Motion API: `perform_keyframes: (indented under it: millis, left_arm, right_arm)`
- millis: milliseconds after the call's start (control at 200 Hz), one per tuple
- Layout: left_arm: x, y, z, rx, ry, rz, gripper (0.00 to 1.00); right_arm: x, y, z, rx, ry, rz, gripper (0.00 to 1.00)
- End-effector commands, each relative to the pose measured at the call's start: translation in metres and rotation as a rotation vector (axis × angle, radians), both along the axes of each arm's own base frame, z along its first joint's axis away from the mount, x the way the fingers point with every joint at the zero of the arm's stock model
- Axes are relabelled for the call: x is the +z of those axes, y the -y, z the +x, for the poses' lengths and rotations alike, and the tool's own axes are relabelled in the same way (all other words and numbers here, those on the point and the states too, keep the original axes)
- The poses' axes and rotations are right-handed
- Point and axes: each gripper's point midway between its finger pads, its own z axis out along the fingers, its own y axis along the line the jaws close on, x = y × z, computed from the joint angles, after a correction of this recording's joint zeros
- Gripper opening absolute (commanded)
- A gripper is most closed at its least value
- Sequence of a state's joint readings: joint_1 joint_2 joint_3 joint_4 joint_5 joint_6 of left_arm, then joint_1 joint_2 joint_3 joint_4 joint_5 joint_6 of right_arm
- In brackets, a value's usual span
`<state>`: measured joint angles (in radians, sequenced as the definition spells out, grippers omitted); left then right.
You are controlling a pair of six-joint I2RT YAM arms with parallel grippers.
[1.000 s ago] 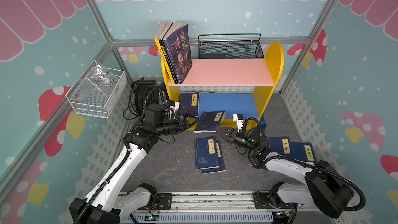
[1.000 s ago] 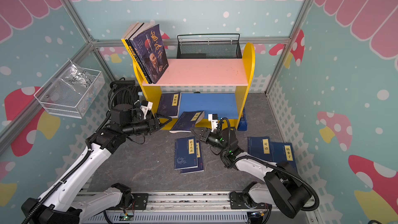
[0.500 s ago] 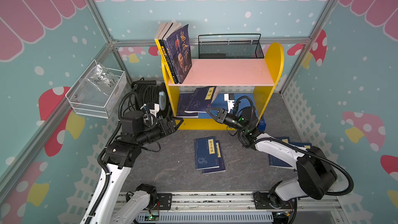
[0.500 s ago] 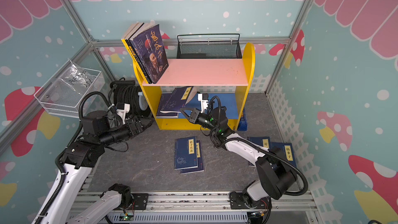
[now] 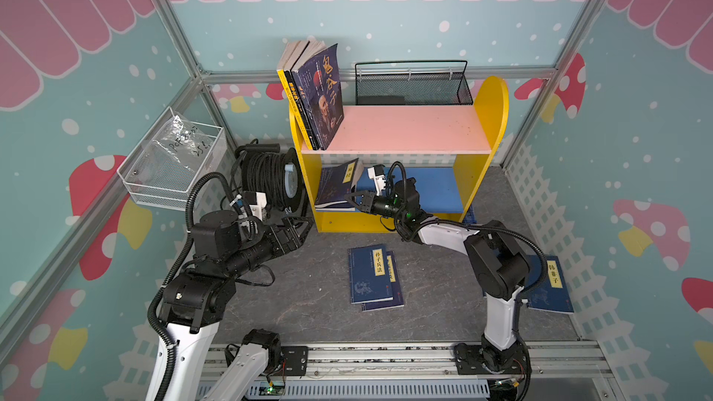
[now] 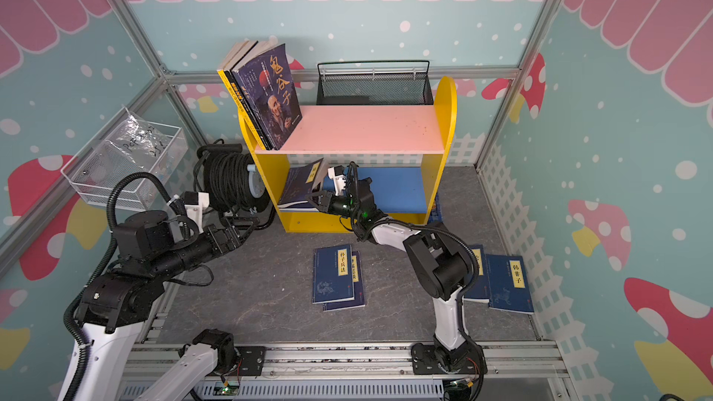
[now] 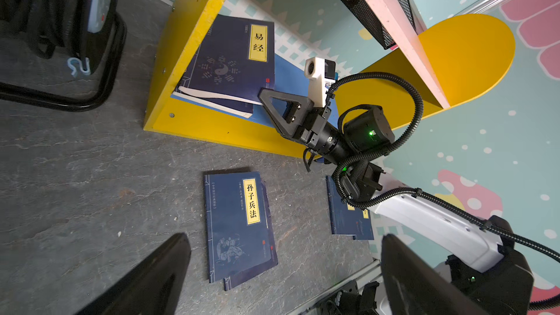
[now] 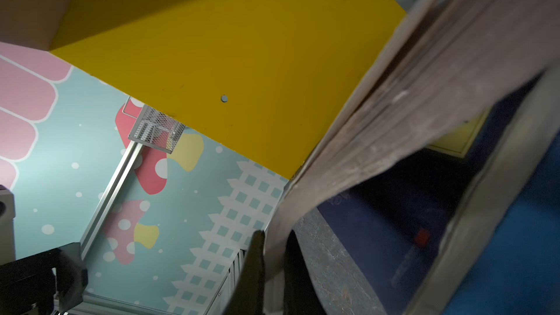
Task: Stacking books/files
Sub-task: Place the book on the bookshelf.
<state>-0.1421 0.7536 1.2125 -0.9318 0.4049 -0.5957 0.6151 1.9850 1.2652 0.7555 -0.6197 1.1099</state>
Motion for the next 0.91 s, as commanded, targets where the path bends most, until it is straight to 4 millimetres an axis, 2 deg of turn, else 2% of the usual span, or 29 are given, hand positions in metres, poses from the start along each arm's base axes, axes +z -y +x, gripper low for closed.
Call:
perform_keyframes:
  millis: [0, 145, 270, 841, 901]
  left_arm:
    - [0.003, -0.012, -0.011, 0.047, 0.011, 0.039, 0.99]
    - [0.006, -0.014, -0.018, 0.059, 0.024, 0.030, 0.99]
    - [0.007, -0.015, -0.020, 0.067, 0.029, 0.027, 0.99]
    - [0.000, -0.015, -0.017, 0.076, 0.014, 0.018, 0.99]
    - [0.001, -0.014, -0.018, 0.070, 0.018, 0.010, 0.99]
  right_arm:
    - [0.016, -0.009, 0.001, 0.046, 0.061, 0.020, 0.00]
    - [-0.005, -0.016, 0.004, 0.077, 0.018, -0.039, 0.00]
    - [-0.013, -0.018, 0.004, 0.088, -0.010, -0.049, 0.00]
    - [-0.028, -0.017, -0.005, 0.120, -0.068, -0.062, 0.00]
    - [-0.029, -0.017, -0.006, 0.125, -0.074, -0.063, 0.05]
